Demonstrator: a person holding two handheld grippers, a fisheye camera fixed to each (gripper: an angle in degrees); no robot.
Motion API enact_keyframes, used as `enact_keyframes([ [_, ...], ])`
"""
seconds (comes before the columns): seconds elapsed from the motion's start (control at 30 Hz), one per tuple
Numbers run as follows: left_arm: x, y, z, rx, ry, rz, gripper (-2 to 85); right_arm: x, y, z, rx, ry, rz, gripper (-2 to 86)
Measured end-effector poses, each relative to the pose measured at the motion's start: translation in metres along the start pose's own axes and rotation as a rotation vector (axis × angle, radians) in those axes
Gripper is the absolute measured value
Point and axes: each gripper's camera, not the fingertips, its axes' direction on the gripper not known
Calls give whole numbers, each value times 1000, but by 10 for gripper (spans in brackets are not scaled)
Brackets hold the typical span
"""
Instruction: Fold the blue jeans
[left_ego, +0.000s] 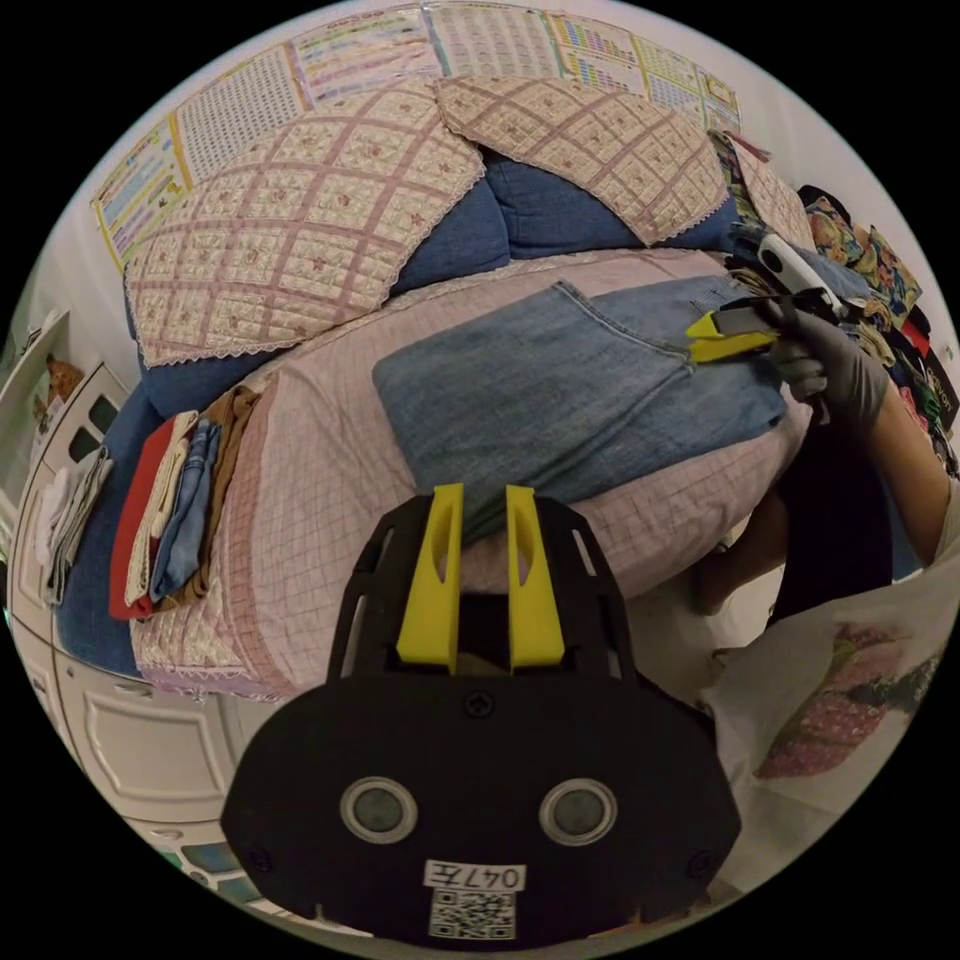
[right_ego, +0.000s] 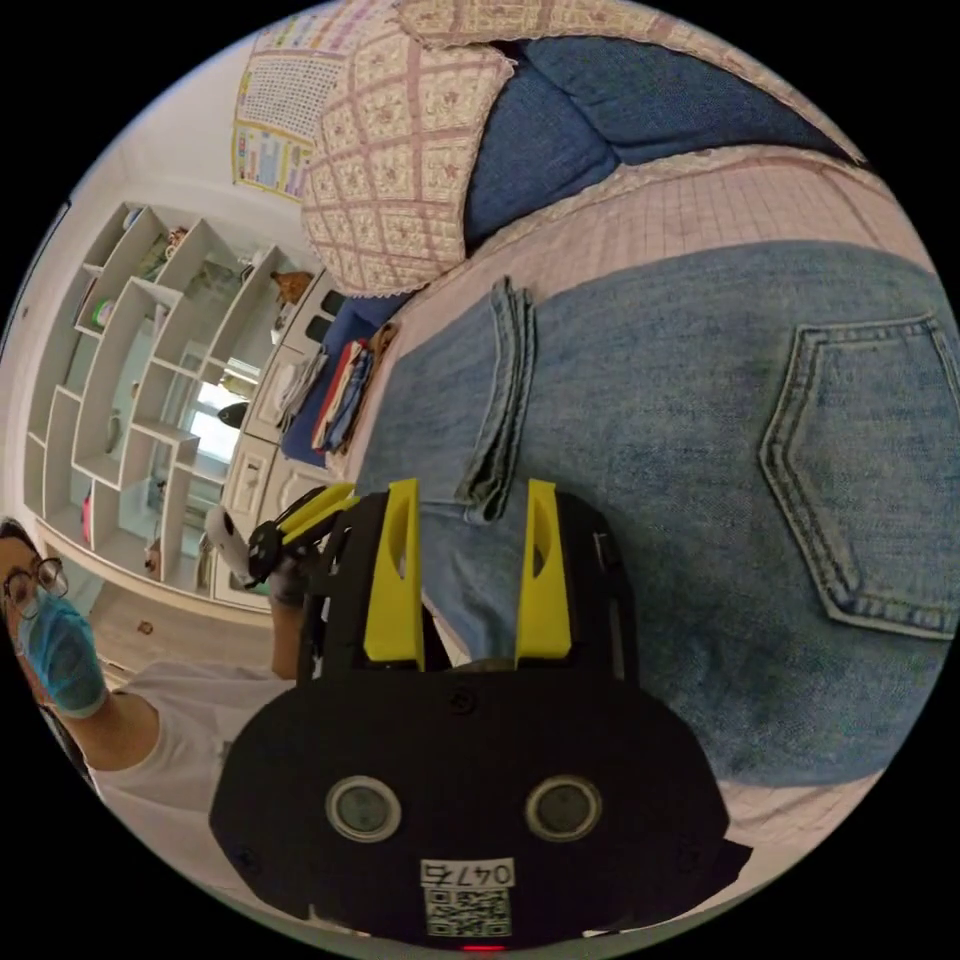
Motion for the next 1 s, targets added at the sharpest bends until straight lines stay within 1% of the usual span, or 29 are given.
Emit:
enact_keyframes([
  [0.07,0,-5,3,-15,-1,10,70,-10,-9,-6,-3,58,4,58],
  [0.13,0,-10,6,-33,-10,7,71,-19,-16,-7,-29,51,-11,38],
  [0.23,-5,-14,7,-45,-11,-15,71,-39,-23,-18,-33,124,-59,13],
  [0.33,-14,-18,7,-55,13,-56,71,-72,-19,-55,78,87,-132,4],
  [0.4,-17,-22,5,-57,26,-75,70,-102,-12,-77,131,138,-211,3],
  [0.47,-17,-25,2,-54,43,-81,69,-133,5,-96,163,280,-273,3],
  [0.53,-15,-27,0,-53,33,-77,69,-138,17,-98,144,343,-254,3],
  [0.6,-15,-29,-1,-59,16,-79,68,-127,23,-94,88,359,-192,4],
  [0.63,-16,-29,-1,-58,19,-83,68,-116,24,-90,56,338,-135,4],
  [0.73,-21,-30,-8,-20,36,-108,66,-107,23,-109,88,226,-55,3],
  [0.8,-25,-34,-17,40,65,-118,63,-120,20,-120,80,244,-64,3],
  [0.87,-27,-40,-18,68,89,-111,63,-149,21,-139,104,296,-123,3],
  [0.93,-29,-46,-7,42,76,-109,63,-165,21,-155,135,300,-141,3],
  [1.0,-35,-52,16,-46,57,-121,63,-169,18,-164,134,318,-132,4],
])
